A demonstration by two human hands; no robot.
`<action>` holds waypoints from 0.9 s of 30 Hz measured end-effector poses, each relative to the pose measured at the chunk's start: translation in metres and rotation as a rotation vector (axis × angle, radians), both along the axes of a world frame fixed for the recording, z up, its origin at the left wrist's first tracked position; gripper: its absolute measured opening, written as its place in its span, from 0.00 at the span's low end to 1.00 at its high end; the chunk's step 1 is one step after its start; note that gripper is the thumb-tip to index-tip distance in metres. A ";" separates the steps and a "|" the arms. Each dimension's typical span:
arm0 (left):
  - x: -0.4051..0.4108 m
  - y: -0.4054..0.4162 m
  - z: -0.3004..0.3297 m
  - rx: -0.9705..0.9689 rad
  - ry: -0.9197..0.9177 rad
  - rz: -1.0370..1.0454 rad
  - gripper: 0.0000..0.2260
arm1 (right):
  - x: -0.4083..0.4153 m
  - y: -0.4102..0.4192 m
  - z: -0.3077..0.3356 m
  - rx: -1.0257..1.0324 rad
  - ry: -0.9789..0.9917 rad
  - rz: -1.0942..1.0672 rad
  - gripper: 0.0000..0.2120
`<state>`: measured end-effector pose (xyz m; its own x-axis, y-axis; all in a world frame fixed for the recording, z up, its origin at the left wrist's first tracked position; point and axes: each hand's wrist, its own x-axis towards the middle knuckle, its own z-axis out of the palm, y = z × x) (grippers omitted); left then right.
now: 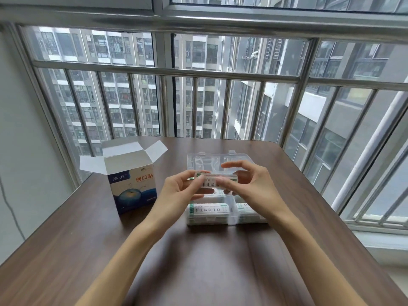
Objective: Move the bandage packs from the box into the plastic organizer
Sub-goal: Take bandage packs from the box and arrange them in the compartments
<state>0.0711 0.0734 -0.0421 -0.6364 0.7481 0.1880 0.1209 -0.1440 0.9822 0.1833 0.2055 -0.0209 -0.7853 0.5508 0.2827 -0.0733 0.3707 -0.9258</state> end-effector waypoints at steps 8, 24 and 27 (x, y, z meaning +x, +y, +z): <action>0.000 0.026 0.016 -0.063 0.301 0.150 0.08 | 0.021 0.027 0.017 -0.093 -0.027 0.039 0.09; 0.020 0.047 0.008 -0.451 0.802 -0.019 0.04 | 0.065 0.052 -0.014 0.400 -0.304 -0.147 0.05; 0.023 0.047 0.009 -0.491 0.830 -0.009 0.04 | 0.065 0.054 -0.013 0.423 -0.319 -0.160 0.05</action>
